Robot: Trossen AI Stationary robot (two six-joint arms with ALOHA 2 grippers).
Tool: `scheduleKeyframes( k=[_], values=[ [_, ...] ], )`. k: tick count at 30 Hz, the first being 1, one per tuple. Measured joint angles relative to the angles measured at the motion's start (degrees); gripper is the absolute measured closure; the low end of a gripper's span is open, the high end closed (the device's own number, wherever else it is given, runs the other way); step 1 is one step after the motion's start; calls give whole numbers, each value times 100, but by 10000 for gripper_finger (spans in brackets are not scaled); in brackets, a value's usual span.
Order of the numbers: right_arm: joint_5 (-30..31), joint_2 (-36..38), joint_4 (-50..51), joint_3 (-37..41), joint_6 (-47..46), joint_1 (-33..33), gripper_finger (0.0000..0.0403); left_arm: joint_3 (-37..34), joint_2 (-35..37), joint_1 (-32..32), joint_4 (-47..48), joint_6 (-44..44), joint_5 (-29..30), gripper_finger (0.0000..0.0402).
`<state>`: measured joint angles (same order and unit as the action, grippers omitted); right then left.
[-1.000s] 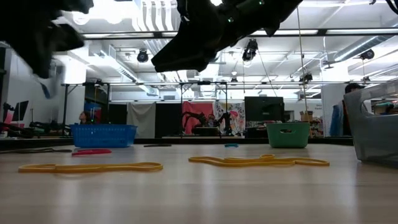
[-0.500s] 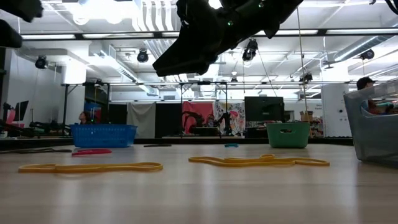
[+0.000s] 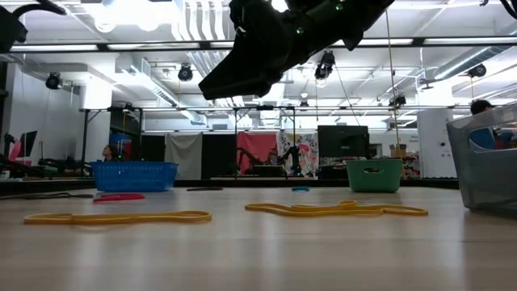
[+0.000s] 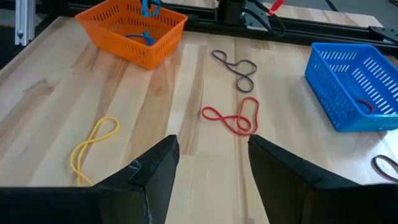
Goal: Sort rubber bands into baskets
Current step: Put the bottom blue rubber band into the orange bin
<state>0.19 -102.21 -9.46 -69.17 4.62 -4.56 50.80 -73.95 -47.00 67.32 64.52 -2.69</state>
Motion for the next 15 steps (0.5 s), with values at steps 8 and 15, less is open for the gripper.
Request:
scheduleKeyframes(
  k=[8,15],
  values=[
    [-11,0,0,7,5,0,211,-30,2,-1,-113,126,172,401],
    [-11,0,27,9,-6,0,211,-30,2,-1,-102,405,220,401]
  ],
)
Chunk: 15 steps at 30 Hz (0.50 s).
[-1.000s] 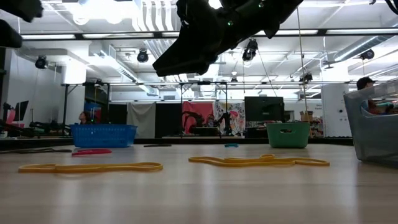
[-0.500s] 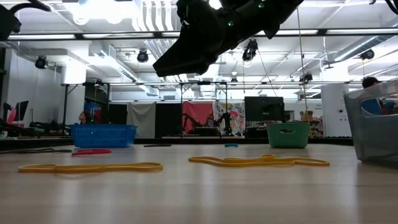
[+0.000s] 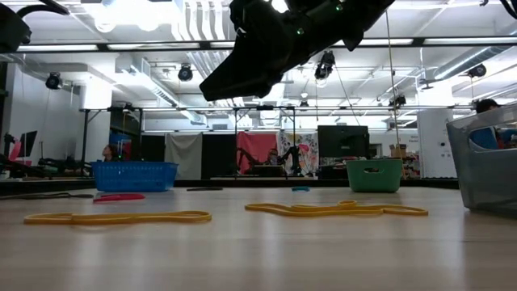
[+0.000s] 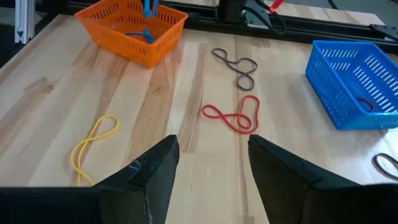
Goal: Sort rubber bands into baskets
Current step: Put the bottom blue rubber band into the orange bin
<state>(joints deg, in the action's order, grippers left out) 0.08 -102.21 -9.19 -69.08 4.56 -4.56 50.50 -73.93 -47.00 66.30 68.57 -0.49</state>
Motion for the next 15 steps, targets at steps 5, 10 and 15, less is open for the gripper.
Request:
scheduleKeyframes(
  k=[5,10,15],
  values=[
    [0,0,-2,0,4,0,211,0,0,0,10,153,2,401],
    [0,0,-2,0,0,0,211,0,0,0,19,169,56,387],
    [0,0,-2,0,-2,0,211,-2,0,0,116,166,146,361]
  ],
)
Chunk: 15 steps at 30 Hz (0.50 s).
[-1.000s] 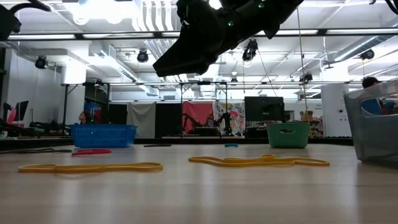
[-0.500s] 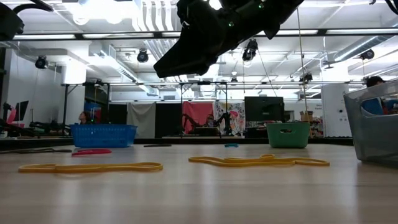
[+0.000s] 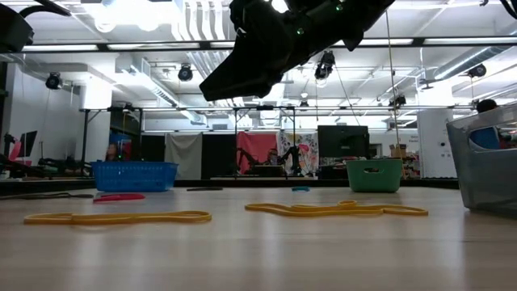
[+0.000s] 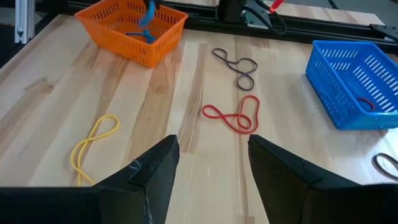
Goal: Sort rubber bands into baskets
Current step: Put the bottom blue rubber band into the orange bin, then put the top violet rubber band into black bin
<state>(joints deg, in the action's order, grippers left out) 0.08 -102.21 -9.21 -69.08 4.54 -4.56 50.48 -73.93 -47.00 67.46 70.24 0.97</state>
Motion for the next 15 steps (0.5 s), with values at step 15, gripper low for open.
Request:
scheduleKeyframes(
  k=[15],
  values=[
    [2,0,0,2,-3,12,211,362,-1,15,-343,-544,765,317]
  ],
)
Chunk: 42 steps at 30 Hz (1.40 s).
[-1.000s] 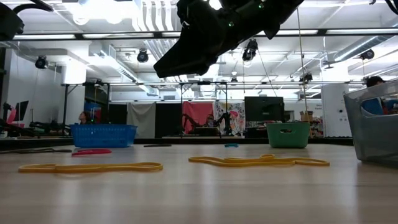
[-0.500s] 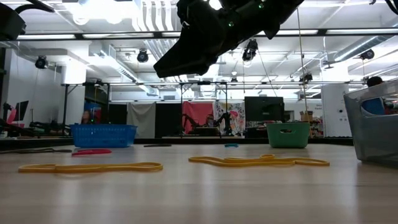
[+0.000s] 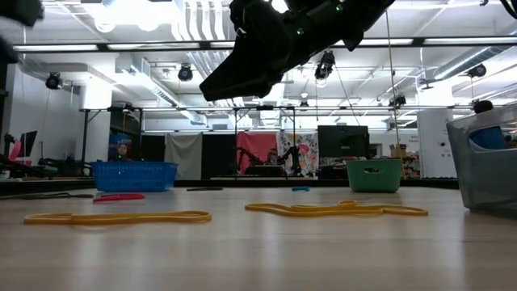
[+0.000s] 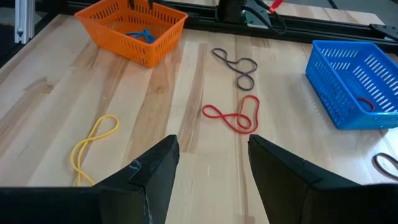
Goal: Sort rubber bands into baskets
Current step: Put the top violet rubber band into black bin
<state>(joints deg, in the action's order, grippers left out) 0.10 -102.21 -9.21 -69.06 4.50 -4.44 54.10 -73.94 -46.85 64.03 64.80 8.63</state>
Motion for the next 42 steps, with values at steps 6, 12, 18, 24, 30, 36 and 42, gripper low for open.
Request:
scheduleKeyframes(
  k=[6,12,18,24,30,36,42],
  values=[
    [0,0,2,0,-1,10,211,441,1,9,-843,-1640,1244,317],
    [0,0,348,10,1,10,211,510,1,189,-1708,-3428,2002,319],
    [1,4,582,41,4,12,211,313,1,752,-2627,-4981,2048,324],
    [2,204,638,179,67,36,211,160,1,1365,-3533,-6532,1554,325],
    [10,505,585,520,54,88,211,-225,57,2102,-4430,-7381,760,325],
    [9,712,31,982,-8,177,211,-702,164,2793,-5309,-7913,287,325],
    [11,767,-260,1202,-90,282,211,-984,555,3354,-5396,-7934,286,325]
  ],
)
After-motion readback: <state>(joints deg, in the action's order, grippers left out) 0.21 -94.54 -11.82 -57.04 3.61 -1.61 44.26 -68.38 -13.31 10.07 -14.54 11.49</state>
